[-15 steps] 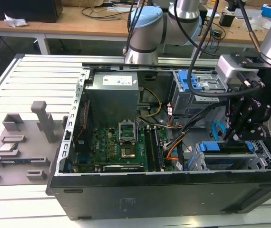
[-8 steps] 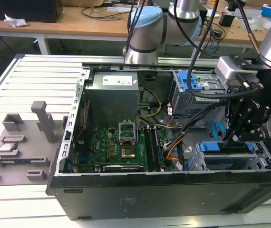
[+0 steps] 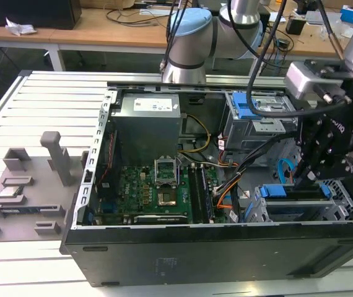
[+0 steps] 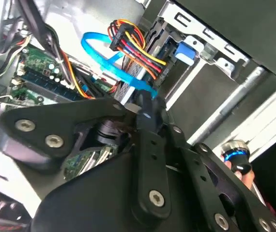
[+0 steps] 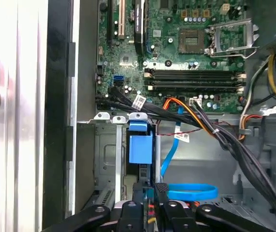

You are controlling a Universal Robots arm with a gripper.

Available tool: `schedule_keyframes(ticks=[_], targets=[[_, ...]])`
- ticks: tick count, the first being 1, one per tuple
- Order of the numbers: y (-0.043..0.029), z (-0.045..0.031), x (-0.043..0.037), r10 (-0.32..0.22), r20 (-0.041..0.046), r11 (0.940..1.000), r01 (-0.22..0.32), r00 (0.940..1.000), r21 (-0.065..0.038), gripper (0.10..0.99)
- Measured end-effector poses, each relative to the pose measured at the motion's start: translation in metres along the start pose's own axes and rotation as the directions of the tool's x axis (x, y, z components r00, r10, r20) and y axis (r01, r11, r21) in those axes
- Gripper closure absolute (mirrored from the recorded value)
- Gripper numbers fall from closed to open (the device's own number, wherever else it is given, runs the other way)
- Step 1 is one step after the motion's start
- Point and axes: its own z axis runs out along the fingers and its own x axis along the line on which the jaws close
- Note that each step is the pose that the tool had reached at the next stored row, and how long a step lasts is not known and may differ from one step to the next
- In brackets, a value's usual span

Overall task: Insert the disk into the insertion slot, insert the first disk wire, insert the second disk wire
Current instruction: 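Insert the second disk wire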

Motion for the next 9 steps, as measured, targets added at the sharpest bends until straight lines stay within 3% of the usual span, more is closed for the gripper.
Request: schedule_keyframes(ticks=[2,4,9], targets=[[0.0008,-0.0196,-0.0003,0.0,0.0001,1.0,0.0,1.0,0.0,0.98],[0.0013,-0.0316,0.0005,0.0,0.0001,1.0,0.0,1.0,0.0,0.98],[0.0014,-0.034,0.0007,0.0,0.0001,1.0,0.0,1.0,0.0,0.98]])
